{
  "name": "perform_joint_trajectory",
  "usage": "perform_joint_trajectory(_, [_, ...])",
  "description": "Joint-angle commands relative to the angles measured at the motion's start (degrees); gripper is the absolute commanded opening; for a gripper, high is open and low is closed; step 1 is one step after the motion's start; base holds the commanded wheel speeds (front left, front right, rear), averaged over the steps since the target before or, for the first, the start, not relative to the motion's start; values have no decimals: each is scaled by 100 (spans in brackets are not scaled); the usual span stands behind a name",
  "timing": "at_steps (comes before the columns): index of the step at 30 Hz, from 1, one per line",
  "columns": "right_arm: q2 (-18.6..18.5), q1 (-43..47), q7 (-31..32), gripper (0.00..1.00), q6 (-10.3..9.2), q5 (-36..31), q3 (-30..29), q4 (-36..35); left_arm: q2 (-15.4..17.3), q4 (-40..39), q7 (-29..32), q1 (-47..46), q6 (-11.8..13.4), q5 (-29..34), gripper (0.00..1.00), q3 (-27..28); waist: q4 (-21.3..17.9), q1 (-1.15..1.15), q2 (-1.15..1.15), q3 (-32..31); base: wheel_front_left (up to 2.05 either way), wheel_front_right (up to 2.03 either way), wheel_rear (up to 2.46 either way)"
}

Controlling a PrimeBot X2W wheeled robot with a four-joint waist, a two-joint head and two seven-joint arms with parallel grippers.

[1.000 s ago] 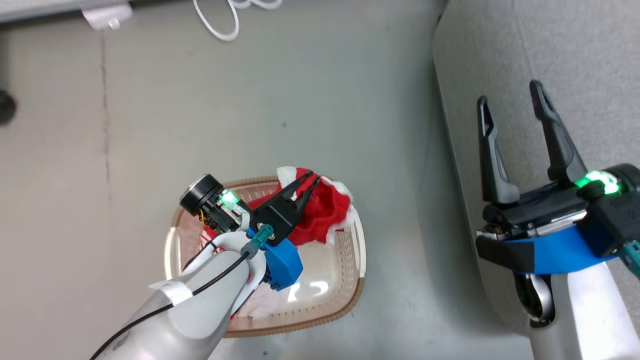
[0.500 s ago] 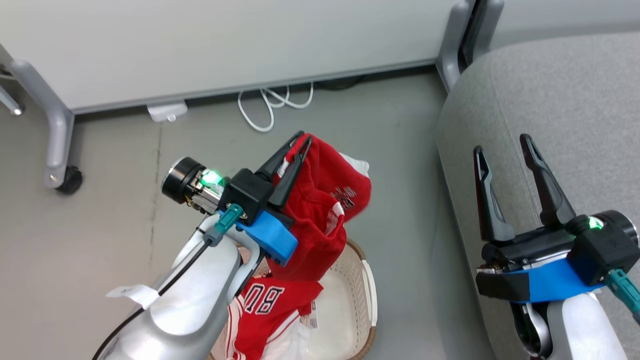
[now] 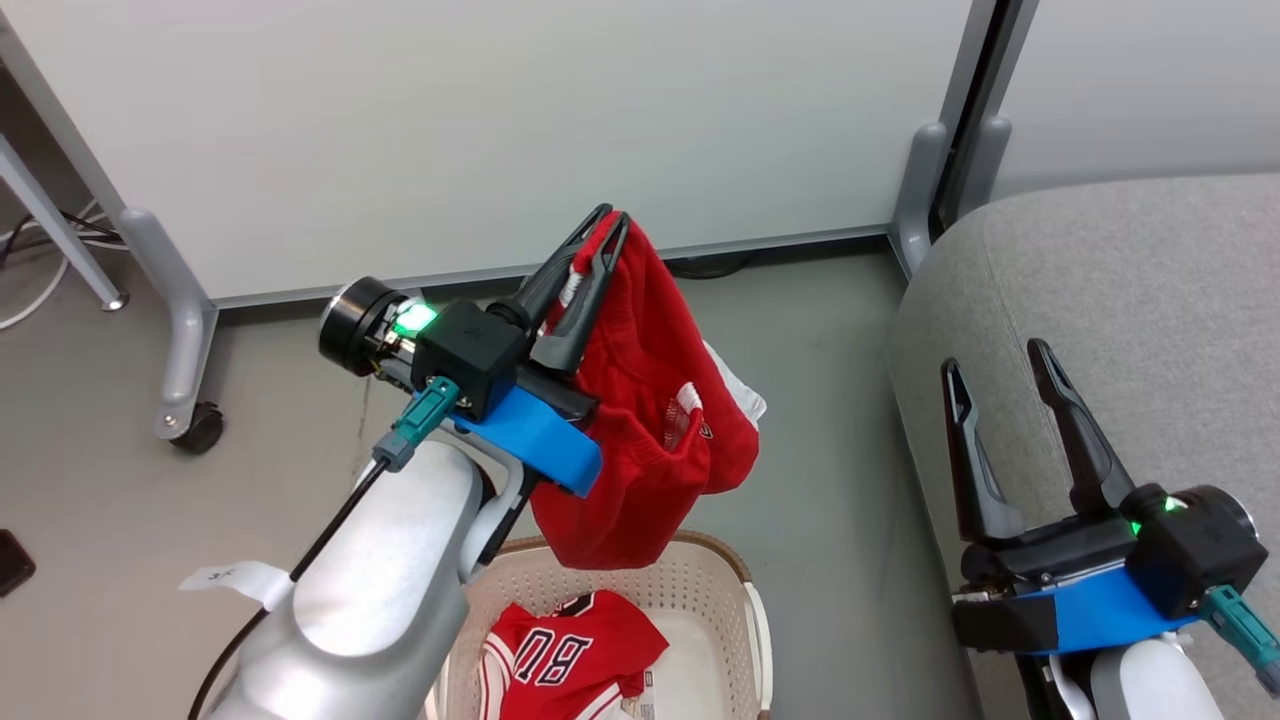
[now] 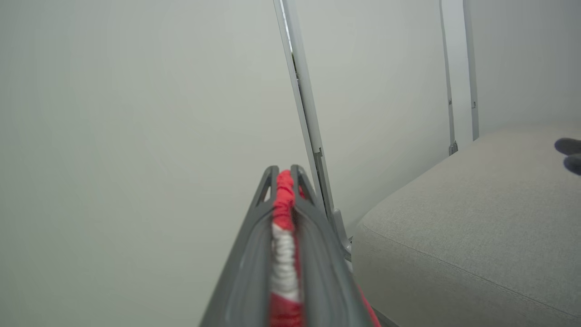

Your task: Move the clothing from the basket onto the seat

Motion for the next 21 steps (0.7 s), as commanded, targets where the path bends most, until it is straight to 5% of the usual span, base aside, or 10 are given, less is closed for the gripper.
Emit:
perform_joint_trajectory(1, [-16,111,-24,100,3,34,-14,18,-26,-47,-19,-49,-30,-48,0,34,44,1,-1,-52,0,0,0])
perform_joint_trajectory(21, [-15,-119,-24,100,3,-157,124,22,-130,-405,-19,-189,-53,-67,0,-200,194,1,-1,-103,0,0,0])
